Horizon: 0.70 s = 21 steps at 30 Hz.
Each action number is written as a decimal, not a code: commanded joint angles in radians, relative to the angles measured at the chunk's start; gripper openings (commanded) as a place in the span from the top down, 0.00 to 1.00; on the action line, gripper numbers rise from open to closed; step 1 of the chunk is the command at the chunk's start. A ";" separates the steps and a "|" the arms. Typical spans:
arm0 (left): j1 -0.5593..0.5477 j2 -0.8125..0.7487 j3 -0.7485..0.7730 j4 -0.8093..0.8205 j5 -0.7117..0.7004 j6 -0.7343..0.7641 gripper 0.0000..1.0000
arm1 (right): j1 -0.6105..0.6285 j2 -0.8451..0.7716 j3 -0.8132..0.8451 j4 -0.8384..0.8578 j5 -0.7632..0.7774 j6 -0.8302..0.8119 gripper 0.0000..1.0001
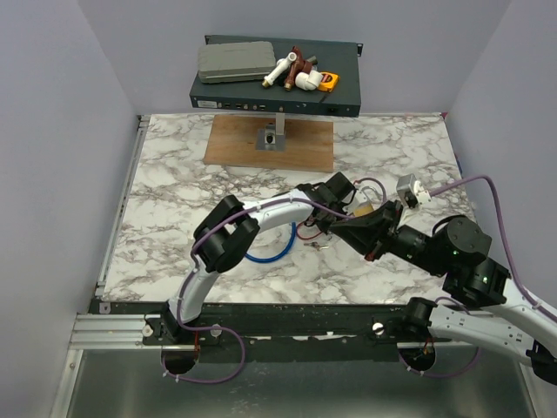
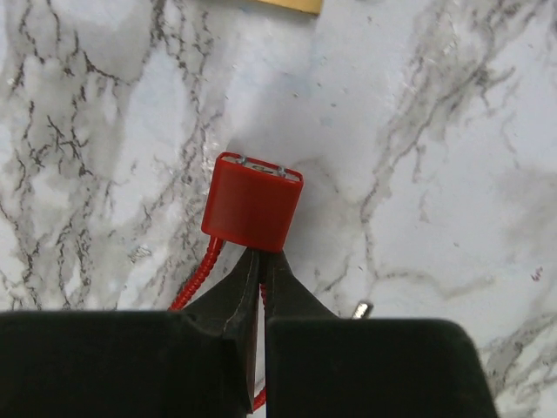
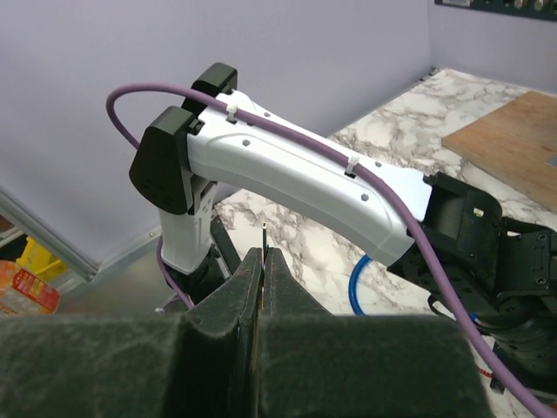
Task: Unlock with the key
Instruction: Pick up the lock from the center of the board.
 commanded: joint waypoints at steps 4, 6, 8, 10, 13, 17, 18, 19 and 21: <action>-0.008 -0.197 0.024 -0.124 0.086 0.071 1.00 | 0.004 0.007 0.101 -0.009 0.028 -0.048 0.99; -0.003 -0.252 0.027 -0.151 0.104 0.089 1.00 | 0.004 0.012 0.125 -0.009 0.026 -0.052 0.99; 0.010 -0.313 0.020 -0.185 0.127 0.109 1.00 | 0.003 0.020 0.152 -0.010 0.019 -0.061 0.99; 0.027 -0.383 0.000 -0.217 0.152 0.137 1.00 | 0.004 0.028 0.178 -0.012 0.014 -0.068 0.99; 0.062 -0.534 -0.090 -0.239 0.182 0.196 1.00 | 0.004 0.039 0.202 -0.006 -0.002 -0.079 0.99; 0.120 -0.791 -0.259 -0.298 0.196 0.366 1.00 | 0.003 0.062 0.220 0.007 -0.031 -0.099 0.99; 0.156 -0.841 -0.267 -0.361 0.201 0.407 1.00 | 0.004 0.069 0.223 0.014 -0.038 -0.102 0.99; 0.198 -0.888 -0.276 -0.411 0.242 0.443 1.00 | 0.003 0.077 0.227 0.025 -0.047 -0.103 0.99; 0.289 -1.023 -0.301 -0.504 0.337 0.574 1.00 | 0.004 0.094 0.240 0.034 -0.074 -0.113 0.99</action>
